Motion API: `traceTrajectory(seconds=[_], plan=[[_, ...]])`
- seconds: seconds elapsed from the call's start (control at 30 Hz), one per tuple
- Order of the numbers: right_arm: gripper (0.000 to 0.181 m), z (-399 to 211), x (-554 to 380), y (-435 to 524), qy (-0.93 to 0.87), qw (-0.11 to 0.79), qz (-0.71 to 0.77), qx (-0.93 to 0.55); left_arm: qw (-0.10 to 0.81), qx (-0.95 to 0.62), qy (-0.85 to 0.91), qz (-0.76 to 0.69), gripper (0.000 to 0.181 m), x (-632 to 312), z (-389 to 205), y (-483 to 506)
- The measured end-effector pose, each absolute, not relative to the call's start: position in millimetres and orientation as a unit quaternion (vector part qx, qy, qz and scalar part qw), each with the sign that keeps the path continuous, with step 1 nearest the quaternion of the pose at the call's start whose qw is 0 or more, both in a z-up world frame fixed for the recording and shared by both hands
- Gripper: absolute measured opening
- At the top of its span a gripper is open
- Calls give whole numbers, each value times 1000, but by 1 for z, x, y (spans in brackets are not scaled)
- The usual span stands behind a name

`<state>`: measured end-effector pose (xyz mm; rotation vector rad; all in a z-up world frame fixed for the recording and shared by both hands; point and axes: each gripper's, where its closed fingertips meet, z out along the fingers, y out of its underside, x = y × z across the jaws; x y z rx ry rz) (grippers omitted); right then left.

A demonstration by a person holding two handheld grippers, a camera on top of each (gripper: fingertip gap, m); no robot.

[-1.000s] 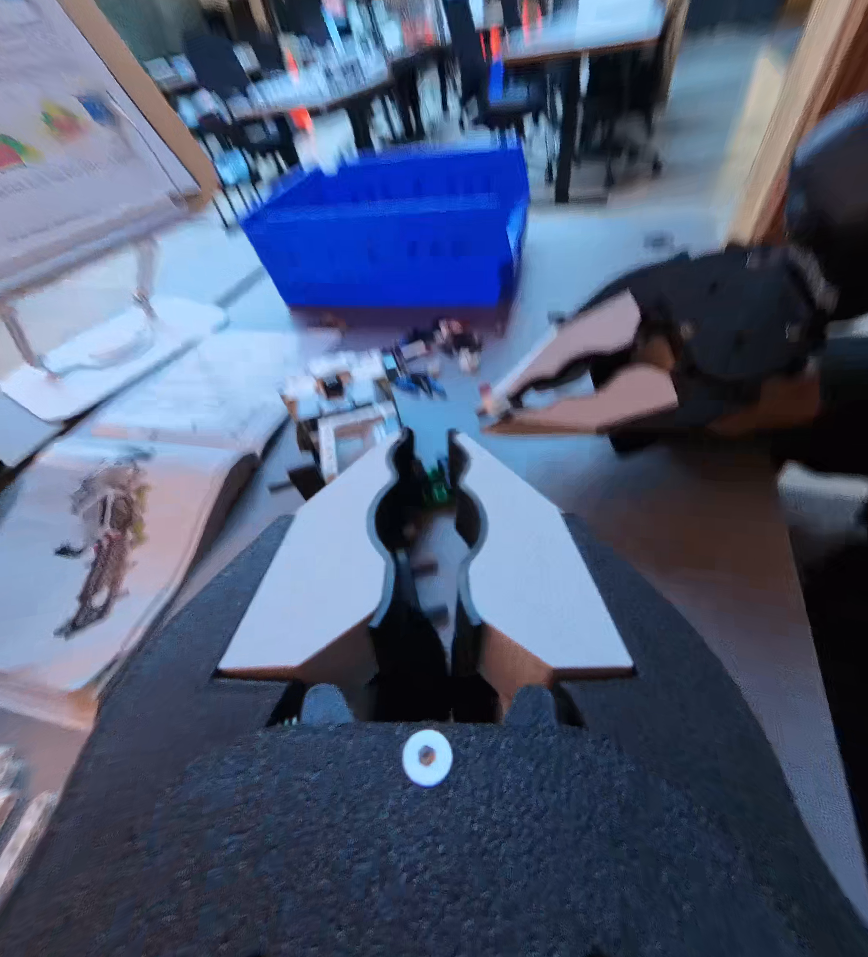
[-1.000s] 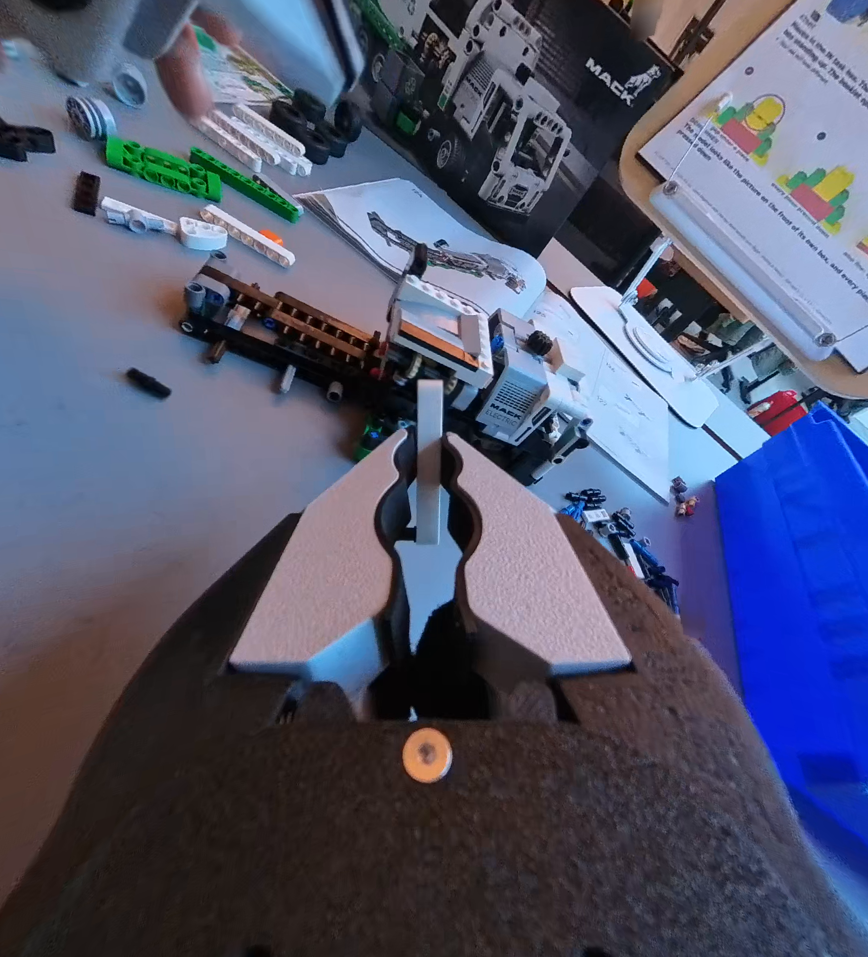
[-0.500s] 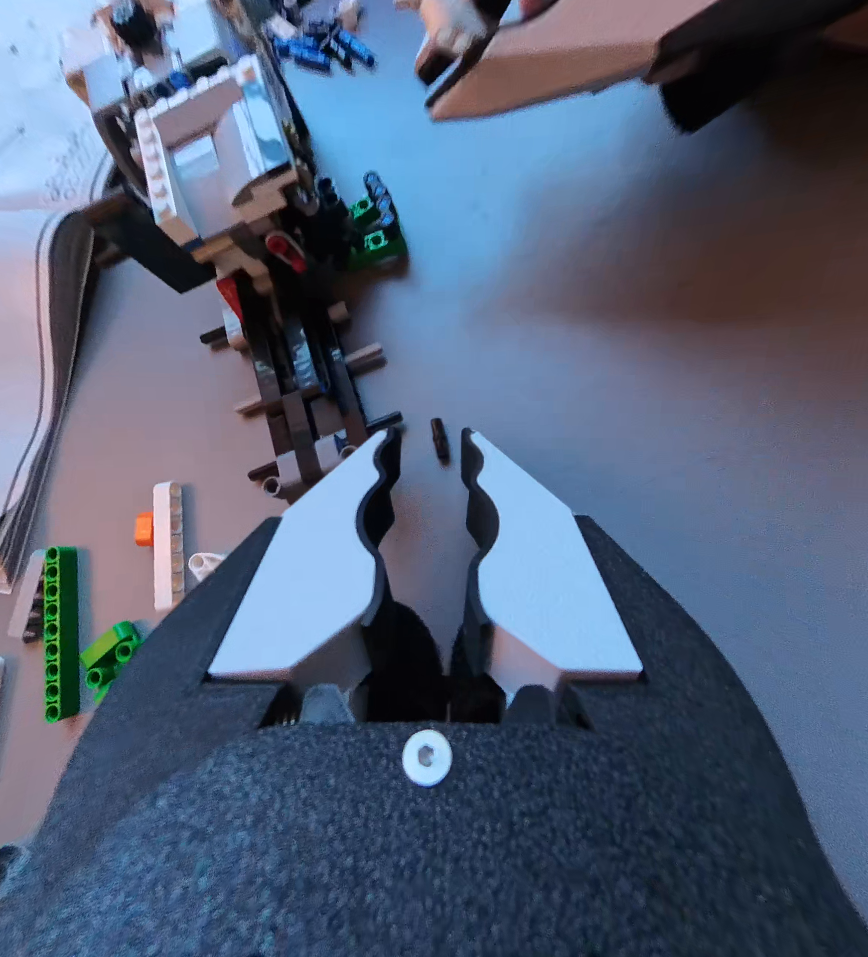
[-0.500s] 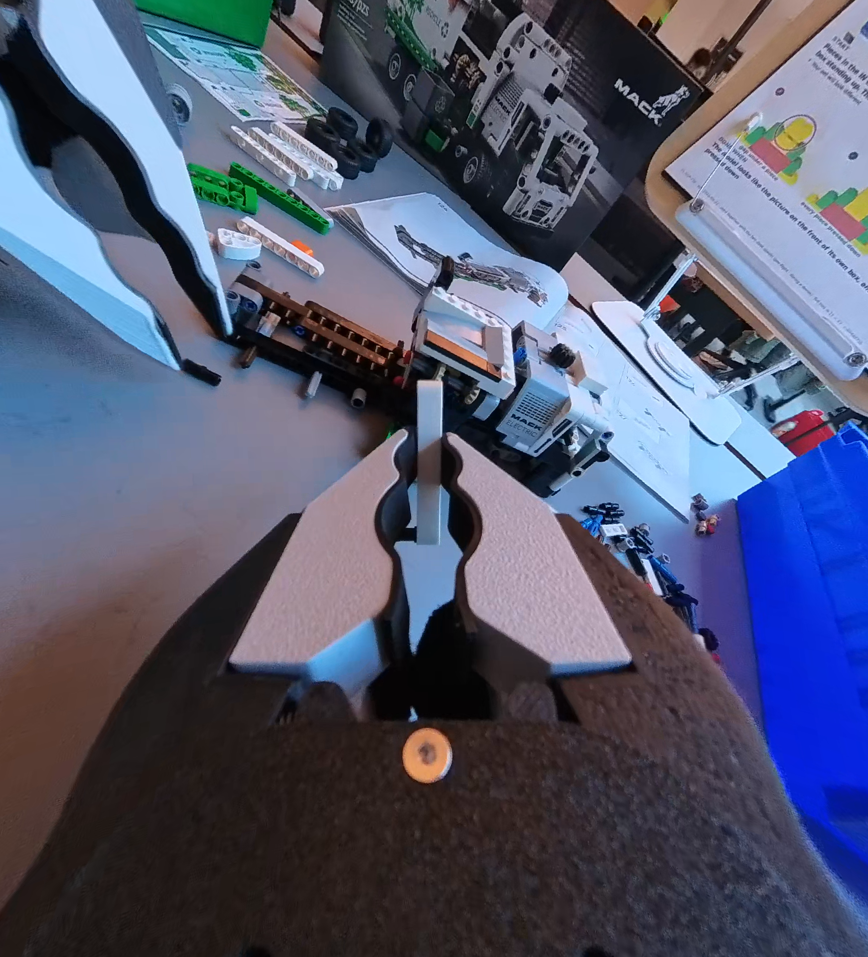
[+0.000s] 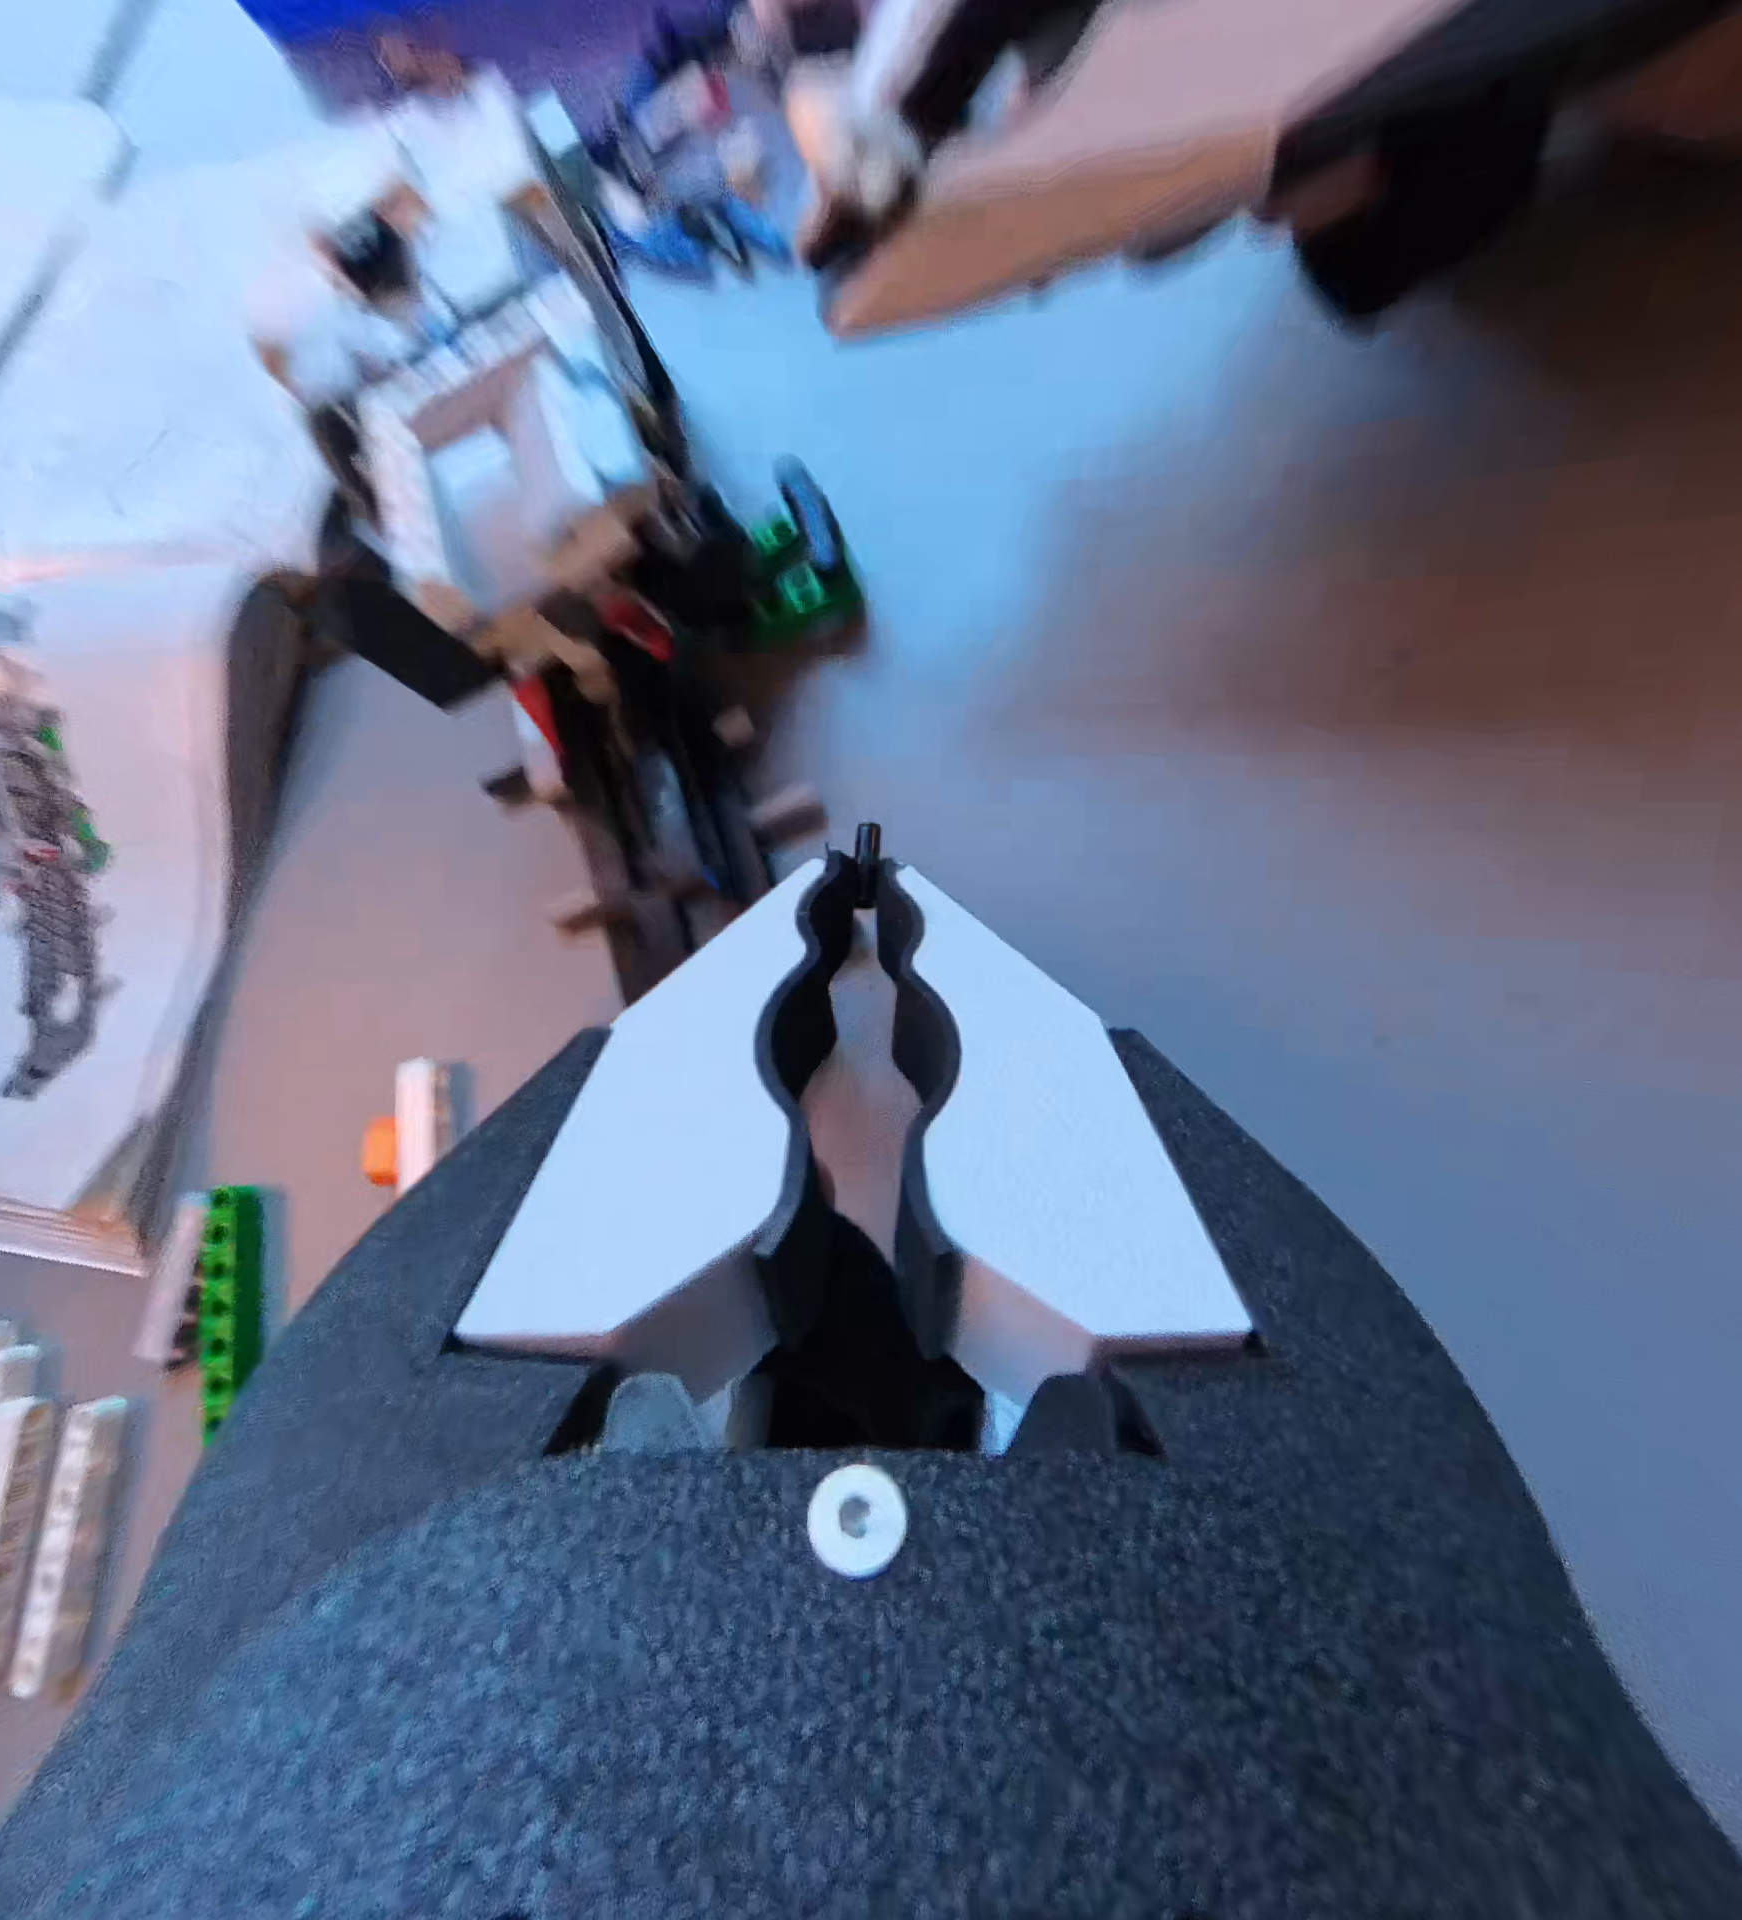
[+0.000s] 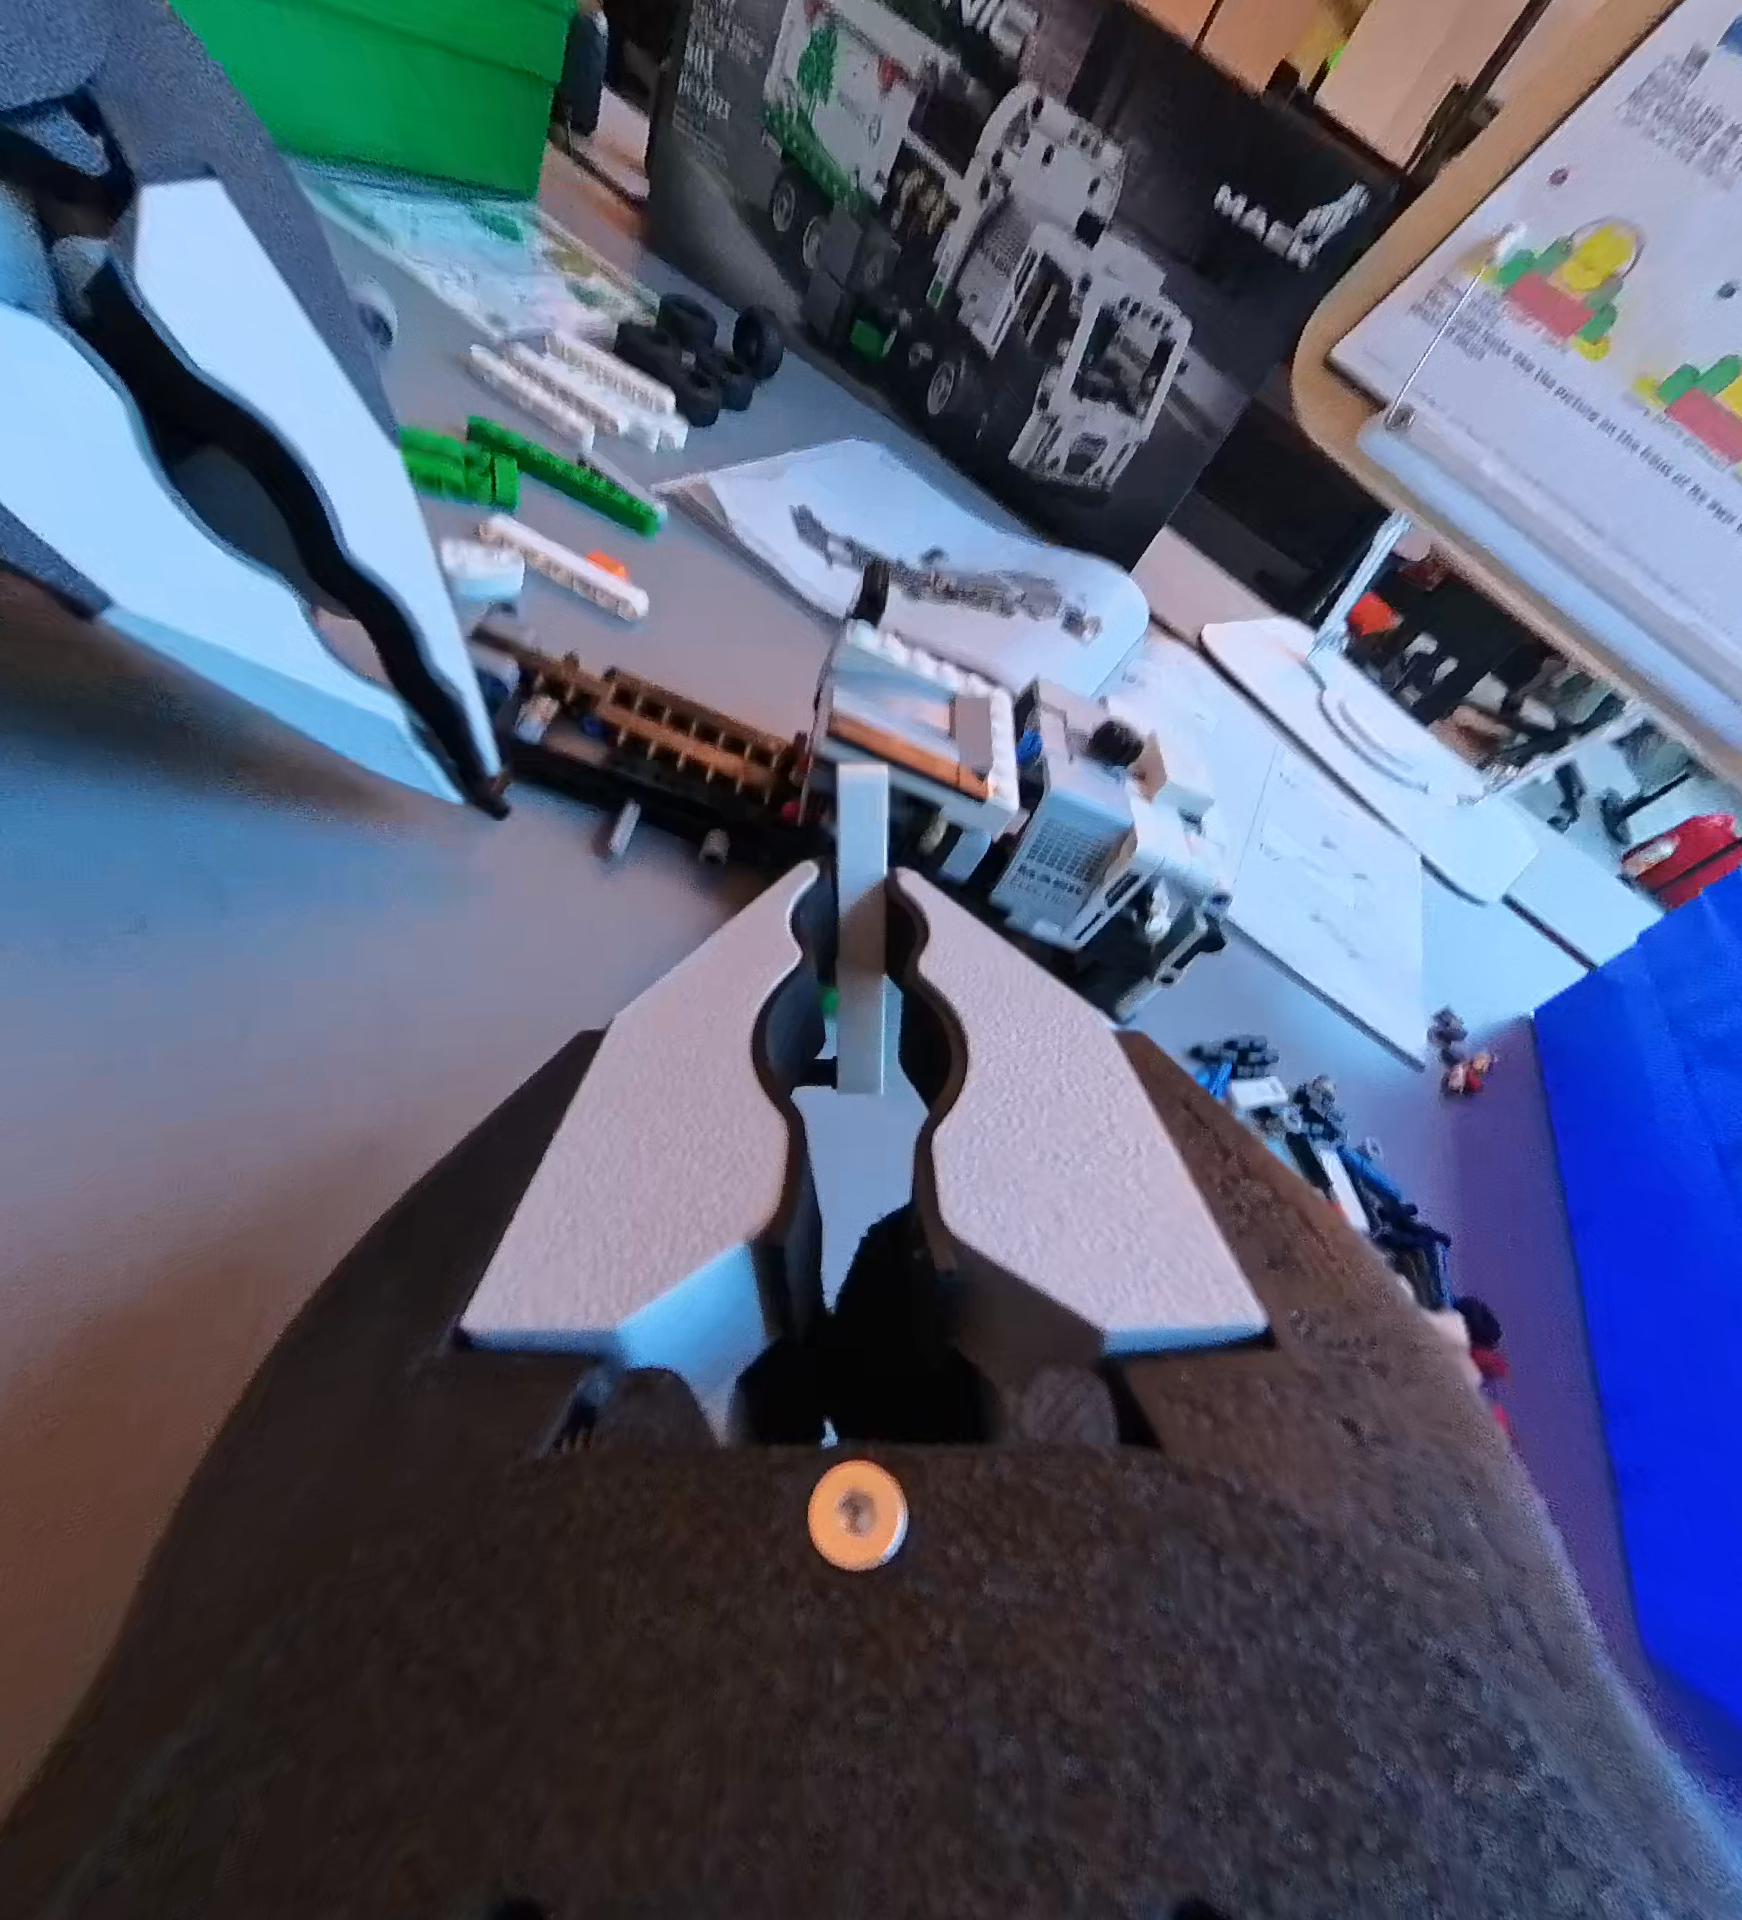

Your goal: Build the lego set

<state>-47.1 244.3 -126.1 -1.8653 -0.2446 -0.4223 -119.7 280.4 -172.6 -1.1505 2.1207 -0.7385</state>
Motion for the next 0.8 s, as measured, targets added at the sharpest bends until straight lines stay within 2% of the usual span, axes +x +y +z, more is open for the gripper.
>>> traceTrajectory(seconds=[0.03, 0.17, 0.27, 0.37, 0.53, 0.8], plan=[[7, -119, -48, 250, -107, 585, -172, -785, 313, -437, 785, -308, 2, -113, -154, 282], [6, -46, -44, 294, -162, 634, -213, -725, 340, -457, 675, -470, 2, -92, -52, 316], [7, -4, -51, 350, -208, 651, -170, -710, 346, -476, 576, -567, 2, -90, -13, 362], [7, -22, -50, 400, -240, 632, -136, -725, 313, -486, 522, -628, 2, -97, -18, 385], [7, -64, -66, 400, -264, 597, -115, -748, 285, -509, 530, -615, 2, -102, -45, 394], [7, -68, -62, 401, -242, 578, -117, -771, 248, -524, 519, -628, 2, -96, -56, 387]])
